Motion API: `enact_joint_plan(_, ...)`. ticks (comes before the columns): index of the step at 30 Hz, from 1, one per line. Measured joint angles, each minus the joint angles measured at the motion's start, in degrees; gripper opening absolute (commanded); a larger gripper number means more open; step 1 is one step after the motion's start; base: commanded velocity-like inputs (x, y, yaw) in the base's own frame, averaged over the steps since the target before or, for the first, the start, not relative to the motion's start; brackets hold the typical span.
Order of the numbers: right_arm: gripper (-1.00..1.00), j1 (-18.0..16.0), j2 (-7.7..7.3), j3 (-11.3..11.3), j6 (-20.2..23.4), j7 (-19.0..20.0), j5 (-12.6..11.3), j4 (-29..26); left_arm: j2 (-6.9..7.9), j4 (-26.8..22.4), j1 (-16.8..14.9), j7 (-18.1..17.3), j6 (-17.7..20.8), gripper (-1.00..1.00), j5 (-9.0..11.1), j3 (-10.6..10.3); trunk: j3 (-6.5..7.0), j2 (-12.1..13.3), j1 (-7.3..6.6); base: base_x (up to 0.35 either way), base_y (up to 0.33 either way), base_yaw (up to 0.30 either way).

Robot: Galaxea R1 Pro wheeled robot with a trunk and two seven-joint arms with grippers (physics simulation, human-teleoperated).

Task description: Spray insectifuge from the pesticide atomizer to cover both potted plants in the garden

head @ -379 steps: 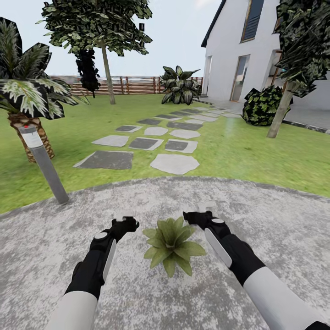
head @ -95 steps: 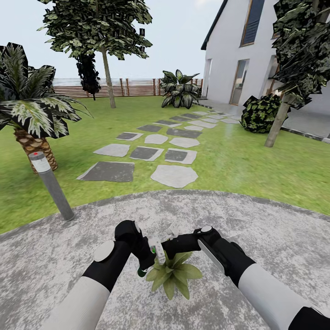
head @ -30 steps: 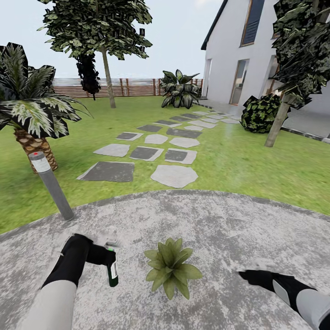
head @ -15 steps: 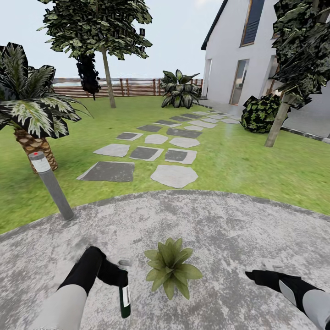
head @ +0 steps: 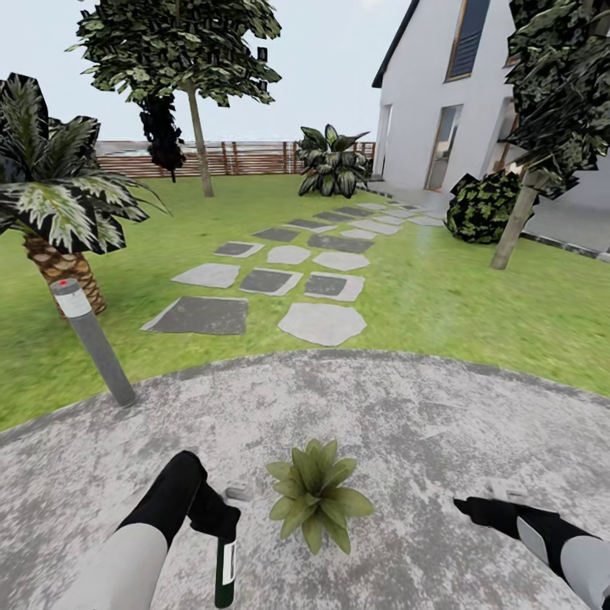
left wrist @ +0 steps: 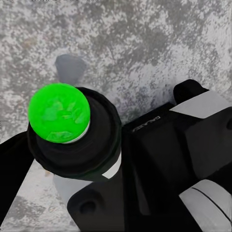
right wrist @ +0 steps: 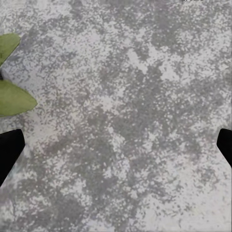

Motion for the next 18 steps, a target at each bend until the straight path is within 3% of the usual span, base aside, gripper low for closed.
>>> enact_joint_plan(2, 1.0, 0.01, 0.0, 0.02, -0.14, 0.0, -3.21, 0.01, -0.04, 0.11, 0.0, 0.03, 0.01, -1.0, 0.0, -0.64, -0.18, 0.0, 0.0, 0.179, 0.0, 0.0)
enact_joint_plan(5, 1.0, 0.01, -0.01, 0.04, -0.22, 0.06, -5.71, 0.01, -0.08, 0.21, 0.0, 0.04, 0.01, -1.0, 0.0, -1.68, -0.45, 0.0, -0.01, 0.236, 0.0, 0.0)
enact_joint_plan(13, 1.0, 0.01, -0.01, 0.1, -0.24, 0.09, -6.37, 0.02, -0.15, 0.28, 0.0, 0.05, 0.01, -1.0, 0.07, -2.95, -1.19, 0.0, -0.02, 0.308, 0.0, 0.0)
enact_joint_plan(18, 1.0, 0.01, -0.01, 0.1, -0.24, -0.11, -6.38, 0.02, -0.13, 0.54, -0.01, -0.01, 0.01, -1.0, 0.09, -6.34, -1.6, 0.0, 0.01, 0.164, 0.0, 0.0)
